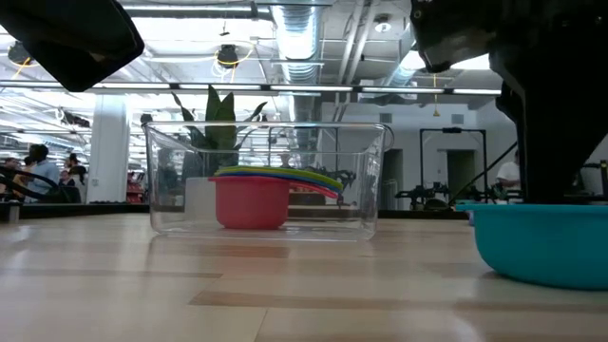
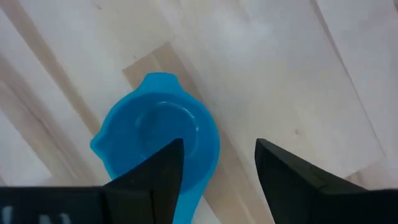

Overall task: Nest measuring cups in basket
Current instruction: Stack the light blue measuring cup into the green measuring cup

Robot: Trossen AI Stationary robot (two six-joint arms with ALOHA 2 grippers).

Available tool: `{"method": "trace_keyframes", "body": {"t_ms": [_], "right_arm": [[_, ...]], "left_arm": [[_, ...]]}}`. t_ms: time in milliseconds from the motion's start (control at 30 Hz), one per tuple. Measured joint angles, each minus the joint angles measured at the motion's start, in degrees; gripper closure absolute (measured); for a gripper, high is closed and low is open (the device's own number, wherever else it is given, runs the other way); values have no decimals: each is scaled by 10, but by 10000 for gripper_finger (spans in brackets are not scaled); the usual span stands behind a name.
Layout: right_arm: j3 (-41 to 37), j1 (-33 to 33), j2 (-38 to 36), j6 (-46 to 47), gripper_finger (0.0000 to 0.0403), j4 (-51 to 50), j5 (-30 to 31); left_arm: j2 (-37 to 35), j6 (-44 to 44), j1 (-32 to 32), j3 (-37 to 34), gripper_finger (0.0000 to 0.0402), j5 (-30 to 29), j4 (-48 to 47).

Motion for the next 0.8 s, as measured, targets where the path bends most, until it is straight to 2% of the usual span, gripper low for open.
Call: {"method": "trace_keyframes", "body": {"t_ms": [400,500,600,767,800], "right_arm": [[-35,-1,0,36,183,42,-14],[-35,-1,0,32,198,48,-14],[-35,-3,0,32,242,51,-13],[-34,-13,-2,4,373,54,-12],[-29,-14,-5,-16,384,54,-12]], "left_arm": [[0,0,0,0,402,0,0],[0,0,0,0,401,0,0],[0,0,0,0,401,0,0],[0,0,0,0,401,-7,0],[0,0,0,0,401,-9,0]]}}
